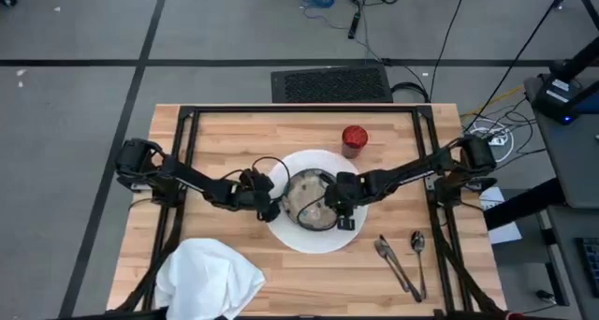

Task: Set table place
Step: Put the decorated ceramic plate on the placemat, then move the spoon to the middle right of the table, then move the knife to the middle right of the table

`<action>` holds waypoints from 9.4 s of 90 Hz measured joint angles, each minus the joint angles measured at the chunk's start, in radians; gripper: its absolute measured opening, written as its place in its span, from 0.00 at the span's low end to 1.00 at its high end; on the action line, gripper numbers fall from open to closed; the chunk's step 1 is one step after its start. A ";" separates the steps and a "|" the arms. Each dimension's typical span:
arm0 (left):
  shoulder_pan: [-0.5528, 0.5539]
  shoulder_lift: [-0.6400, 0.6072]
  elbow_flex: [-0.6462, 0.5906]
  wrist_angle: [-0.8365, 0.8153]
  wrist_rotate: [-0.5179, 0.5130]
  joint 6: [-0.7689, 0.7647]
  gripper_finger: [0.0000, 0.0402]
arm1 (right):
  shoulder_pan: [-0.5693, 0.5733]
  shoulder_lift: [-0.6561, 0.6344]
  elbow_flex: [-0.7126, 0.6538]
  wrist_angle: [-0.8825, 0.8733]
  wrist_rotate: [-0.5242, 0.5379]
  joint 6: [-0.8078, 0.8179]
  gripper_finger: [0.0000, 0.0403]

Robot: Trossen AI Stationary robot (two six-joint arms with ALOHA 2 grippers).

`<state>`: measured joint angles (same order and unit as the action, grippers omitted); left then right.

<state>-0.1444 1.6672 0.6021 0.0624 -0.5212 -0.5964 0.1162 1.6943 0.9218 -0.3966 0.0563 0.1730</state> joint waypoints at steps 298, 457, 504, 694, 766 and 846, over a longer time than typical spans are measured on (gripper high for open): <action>-0.043 -0.037 0.177 -0.244 0.092 0.473 0.99 | 0.769 -0.325 -0.374 -0.161 -0.406 1.975 0.38; 0.015 -0.213 0.208 0.130 0.098 0.685 1.00 | 0.525 -0.410 -0.016 -0.777 0.091 1.696 0.00; 0.012 -0.213 0.208 0.104 0.098 0.679 1.00 | 0.297 -0.406 0.055 -0.570 0.253 1.261 0.00; -0.008 -0.213 0.208 0.104 0.107 0.638 1.00 | -0.473 -0.450 -0.409 -0.478 -0.169 1.029 0.00; -0.008 -0.213 0.208 0.100 0.108 0.638 1.00 | -0.475 -0.454 -0.408 -0.511 -0.159 1.019 0.18; -0.010 -0.213 0.208 0.078 0.159 0.630 1.00 | 0.519 -0.494 -0.159 -0.435 -0.157 1.540 0.24</action>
<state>-0.1539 1.4544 0.8101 0.1408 -0.3623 0.0334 0.6354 1.2003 0.7624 -0.8316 -0.1005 1.7133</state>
